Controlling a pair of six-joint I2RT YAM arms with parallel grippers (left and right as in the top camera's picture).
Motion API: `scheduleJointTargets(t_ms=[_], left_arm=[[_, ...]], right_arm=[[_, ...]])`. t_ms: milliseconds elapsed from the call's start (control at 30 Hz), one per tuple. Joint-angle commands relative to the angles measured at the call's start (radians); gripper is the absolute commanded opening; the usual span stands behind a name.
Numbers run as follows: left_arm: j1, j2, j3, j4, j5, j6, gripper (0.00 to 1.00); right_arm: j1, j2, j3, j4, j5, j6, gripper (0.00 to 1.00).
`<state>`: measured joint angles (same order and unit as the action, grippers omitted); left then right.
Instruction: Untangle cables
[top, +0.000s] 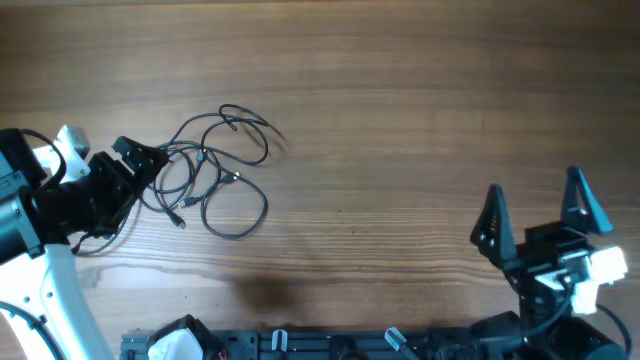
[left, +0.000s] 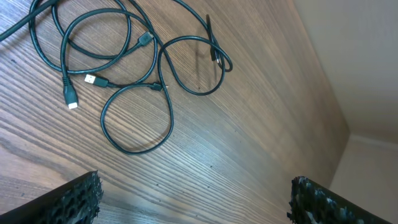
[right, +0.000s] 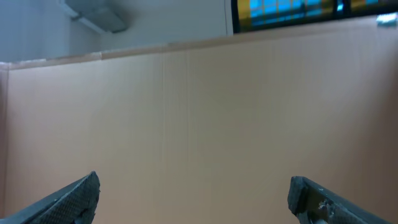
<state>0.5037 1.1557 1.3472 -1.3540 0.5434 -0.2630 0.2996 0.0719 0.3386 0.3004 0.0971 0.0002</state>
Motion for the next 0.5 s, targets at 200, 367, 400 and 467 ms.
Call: scheduleJointTargets(t_ms=[200, 367, 400, 467], left_arm=[[-0.004, 0.004, -0.005, 0.003, -0.006, 0.024, 1.00], [-0.004, 0.004, -0.005, 0.003, -0.007, 0.024, 1.00], [-0.004, 0.004, -0.005, 0.003, -0.007, 0.024, 1.00], [-0.004, 0.004, -0.005, 0.003, -0.006, 0.024, 1.00]], right_arm=[[-0.051, -0.068, -0.138, 0.060, -0.031, -0.026, 1.00], [-0.052, -0.068, -0.246, 0.261, -0.031, -0.026, 1.00], [-0.052, -0.068, -0.268, 0.289, -0.031, -0.027, 1.00], [-0.052, -0.068, -0.295, 0.290, -0.031, -0.027, 1.00]])
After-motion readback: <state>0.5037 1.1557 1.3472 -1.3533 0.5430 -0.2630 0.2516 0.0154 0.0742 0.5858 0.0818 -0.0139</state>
